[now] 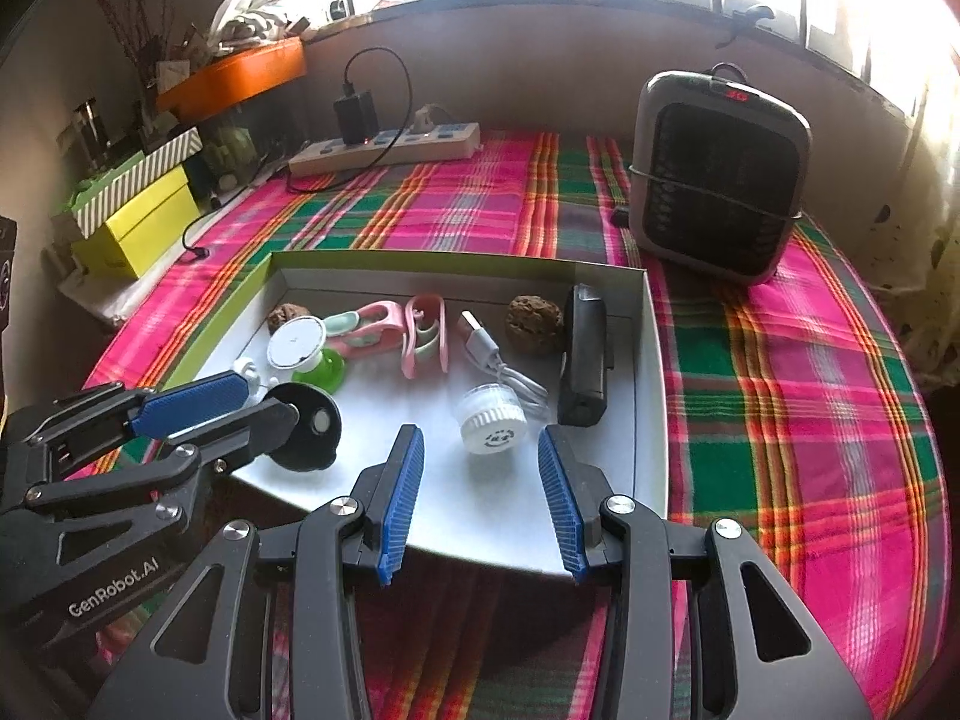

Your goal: Organize objects

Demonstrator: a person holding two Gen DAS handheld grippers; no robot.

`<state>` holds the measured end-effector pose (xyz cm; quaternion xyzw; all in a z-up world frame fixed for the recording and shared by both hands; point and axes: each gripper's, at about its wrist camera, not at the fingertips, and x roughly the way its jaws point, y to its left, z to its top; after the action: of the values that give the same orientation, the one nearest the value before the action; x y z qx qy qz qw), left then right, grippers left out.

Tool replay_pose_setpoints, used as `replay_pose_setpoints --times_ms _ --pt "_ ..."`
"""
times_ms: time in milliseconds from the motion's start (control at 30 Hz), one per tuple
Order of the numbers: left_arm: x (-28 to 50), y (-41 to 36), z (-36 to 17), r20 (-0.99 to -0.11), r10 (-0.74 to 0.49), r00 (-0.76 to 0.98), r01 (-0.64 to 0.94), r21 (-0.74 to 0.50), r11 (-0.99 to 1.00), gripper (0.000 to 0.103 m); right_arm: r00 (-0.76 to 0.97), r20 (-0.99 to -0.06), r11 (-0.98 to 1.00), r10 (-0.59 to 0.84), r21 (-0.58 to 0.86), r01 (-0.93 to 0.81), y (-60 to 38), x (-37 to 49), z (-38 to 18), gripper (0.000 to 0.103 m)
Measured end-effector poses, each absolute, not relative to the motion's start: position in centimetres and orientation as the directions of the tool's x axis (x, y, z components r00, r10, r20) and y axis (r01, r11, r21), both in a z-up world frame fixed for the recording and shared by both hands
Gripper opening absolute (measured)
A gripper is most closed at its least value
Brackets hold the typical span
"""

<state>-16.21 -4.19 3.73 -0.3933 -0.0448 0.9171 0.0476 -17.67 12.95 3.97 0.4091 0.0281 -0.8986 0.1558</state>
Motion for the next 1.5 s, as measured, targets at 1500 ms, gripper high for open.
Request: replay_pose_setpoints --times_ms 1500 --pt "-7.0 -3.0 0.4 -0.766 -0.001 -0.643 0.063 -0.052 -0.997 0.032 -0.622 -0.761 -0.972 -0.183 0.043 0.233 14.1 -7.9 1.1 0.043"
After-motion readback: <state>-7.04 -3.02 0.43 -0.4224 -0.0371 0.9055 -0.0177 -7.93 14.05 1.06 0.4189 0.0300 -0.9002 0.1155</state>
